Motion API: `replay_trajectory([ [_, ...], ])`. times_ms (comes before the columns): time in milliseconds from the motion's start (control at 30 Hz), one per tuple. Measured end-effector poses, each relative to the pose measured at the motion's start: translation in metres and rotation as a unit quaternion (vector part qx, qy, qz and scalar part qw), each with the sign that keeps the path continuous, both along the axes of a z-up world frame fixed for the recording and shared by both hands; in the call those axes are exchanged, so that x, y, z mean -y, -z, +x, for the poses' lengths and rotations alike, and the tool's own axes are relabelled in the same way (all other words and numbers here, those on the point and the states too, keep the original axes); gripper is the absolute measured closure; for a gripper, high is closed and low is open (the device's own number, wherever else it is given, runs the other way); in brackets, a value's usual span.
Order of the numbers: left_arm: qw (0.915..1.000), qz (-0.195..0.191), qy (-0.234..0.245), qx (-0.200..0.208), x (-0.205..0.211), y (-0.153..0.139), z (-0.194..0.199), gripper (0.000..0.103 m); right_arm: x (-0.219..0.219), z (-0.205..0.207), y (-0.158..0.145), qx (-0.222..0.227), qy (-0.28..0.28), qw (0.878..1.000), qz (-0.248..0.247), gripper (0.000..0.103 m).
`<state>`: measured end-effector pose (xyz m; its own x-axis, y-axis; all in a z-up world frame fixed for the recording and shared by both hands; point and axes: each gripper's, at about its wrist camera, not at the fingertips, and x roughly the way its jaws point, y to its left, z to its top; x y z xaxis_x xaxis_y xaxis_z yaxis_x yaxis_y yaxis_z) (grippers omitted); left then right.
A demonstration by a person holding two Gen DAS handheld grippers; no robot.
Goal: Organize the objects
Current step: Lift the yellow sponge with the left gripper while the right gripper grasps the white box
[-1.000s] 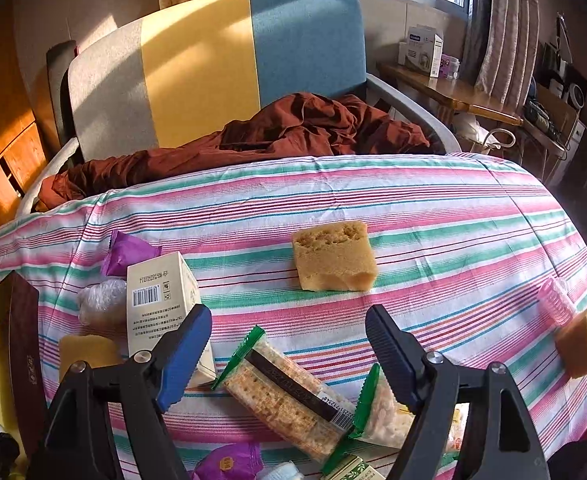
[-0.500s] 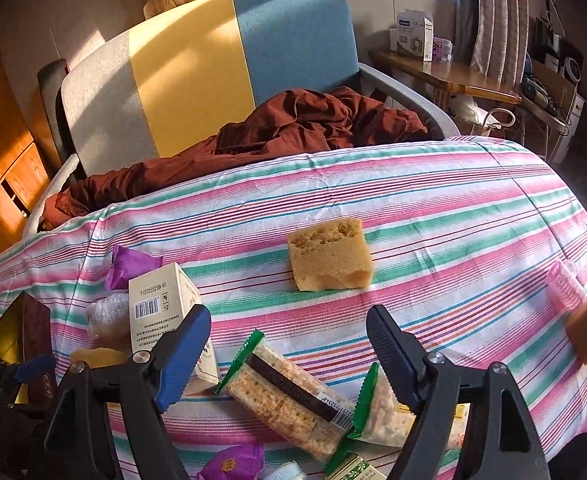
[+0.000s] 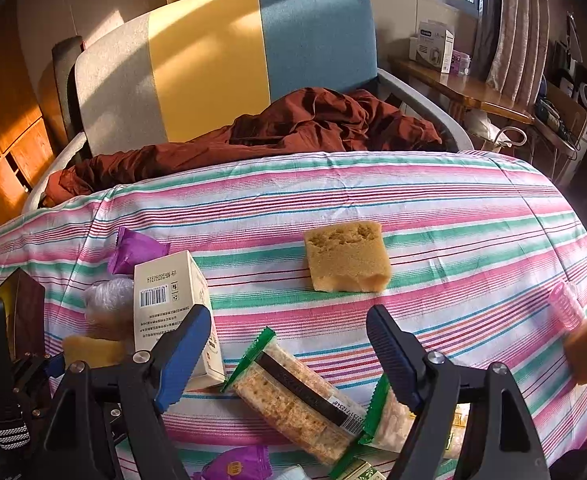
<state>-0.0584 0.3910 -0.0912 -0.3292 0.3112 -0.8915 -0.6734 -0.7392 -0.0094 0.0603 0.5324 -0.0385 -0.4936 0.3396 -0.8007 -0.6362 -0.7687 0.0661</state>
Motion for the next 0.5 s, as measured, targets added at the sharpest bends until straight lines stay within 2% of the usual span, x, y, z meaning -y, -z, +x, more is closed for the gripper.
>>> replay_trajectory([
  [133,1.0000,0.003,0.003,-0.006,0.004,-0.005,0.011,0.042,-0.001,-0.002,0.005,0.007,-0.004,1.000,-0.006,0.022],
  [333,0.9978,0.014,0.049,-0.042,0.017,-0.007,0.064,0.042,0.002,-0.004,0.006,0.013,-0.010,1.000,-0.003,0.022],
  [500,0.9912,0.031,0.083,-0.098,0.033,-0.002,0.106,0.041,0.000,-0.002,0.003,0.001,-0.015,1.000,-0.017,0.022],
])
